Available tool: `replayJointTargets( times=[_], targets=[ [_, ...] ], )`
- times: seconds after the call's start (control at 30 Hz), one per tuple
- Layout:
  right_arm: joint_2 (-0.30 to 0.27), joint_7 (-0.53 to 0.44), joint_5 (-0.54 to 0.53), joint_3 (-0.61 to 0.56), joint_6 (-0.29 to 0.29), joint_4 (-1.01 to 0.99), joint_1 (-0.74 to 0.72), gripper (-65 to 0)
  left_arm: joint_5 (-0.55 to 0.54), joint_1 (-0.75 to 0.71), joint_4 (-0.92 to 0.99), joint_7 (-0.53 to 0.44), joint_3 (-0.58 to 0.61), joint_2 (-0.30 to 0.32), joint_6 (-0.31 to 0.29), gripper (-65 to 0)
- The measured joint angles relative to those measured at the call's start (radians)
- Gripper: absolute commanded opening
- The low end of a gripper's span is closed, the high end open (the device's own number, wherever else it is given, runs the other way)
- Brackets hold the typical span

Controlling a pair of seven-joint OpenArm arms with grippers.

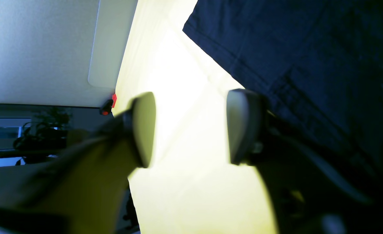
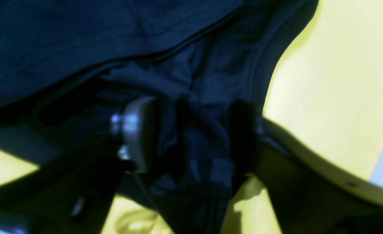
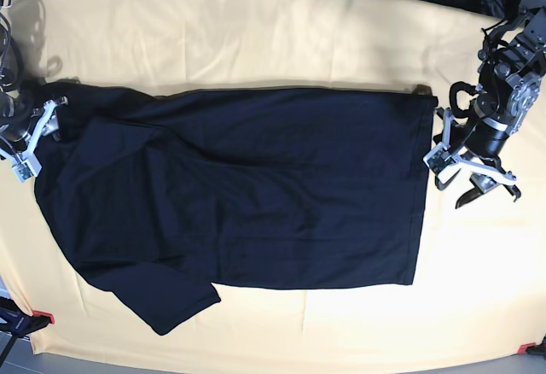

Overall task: Fold the T-shirt properly
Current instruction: 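Release the shirt and lift both grippers, then reposition both grippers over the shirt's collar-side edge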

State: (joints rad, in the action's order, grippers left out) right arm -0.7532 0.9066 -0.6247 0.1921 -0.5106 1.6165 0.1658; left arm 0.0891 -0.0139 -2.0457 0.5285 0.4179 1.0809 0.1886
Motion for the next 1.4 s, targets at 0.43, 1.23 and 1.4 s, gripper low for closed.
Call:
replayJointTargets(
  times=[0.43,1.23,1.4],
  targets=[
    [-0.043,0.283,-0.398,0.0,-0.164,0.271,0.017,-24.7,-0.268,0.001,-0.039,0.027,0.0,0.167,-0.696,-65.0],
    [0.03,0.272,-0.379,0.002,-0.164,0.289,0.263,-24.7,-0.254,-0.055,-0.029,0.012,0.0,0.166,-0.822,-25.8],
    [0.031,0.272,-0.379,0.002,-0.164,0.289,0.263,-24.7,-0.141,-0.065,0.026,-0.047,0.0,0.163,-0.72,-25.8]
  ],
)
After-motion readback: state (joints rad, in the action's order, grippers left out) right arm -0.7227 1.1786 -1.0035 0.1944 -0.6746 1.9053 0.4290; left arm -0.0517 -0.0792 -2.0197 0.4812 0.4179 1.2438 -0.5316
